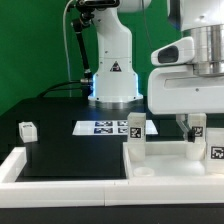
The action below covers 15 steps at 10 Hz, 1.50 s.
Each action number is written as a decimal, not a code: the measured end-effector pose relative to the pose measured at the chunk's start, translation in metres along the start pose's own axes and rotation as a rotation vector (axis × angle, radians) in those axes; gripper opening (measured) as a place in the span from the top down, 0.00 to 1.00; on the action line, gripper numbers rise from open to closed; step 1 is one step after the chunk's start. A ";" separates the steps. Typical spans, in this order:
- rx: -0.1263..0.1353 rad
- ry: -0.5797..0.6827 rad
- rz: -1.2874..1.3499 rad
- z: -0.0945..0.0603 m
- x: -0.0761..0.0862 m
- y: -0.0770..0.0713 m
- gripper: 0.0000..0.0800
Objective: Assemble square table
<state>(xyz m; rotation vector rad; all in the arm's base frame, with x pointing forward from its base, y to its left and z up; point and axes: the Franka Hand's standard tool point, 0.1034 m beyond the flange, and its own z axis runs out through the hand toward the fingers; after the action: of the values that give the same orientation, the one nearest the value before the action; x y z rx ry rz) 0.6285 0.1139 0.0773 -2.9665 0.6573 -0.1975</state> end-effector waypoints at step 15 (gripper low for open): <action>0.061 -0.042 1.360 0.003 -0.006 0.002 0.63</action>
Offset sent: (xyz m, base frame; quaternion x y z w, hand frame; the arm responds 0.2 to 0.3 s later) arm 0.0000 0.0000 0.0000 0.0000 0.0000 0.1296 0.9916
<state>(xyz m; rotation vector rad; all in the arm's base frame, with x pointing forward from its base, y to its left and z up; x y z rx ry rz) 0.6223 0.1147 0.0735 -1.8232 2.2827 -0.0208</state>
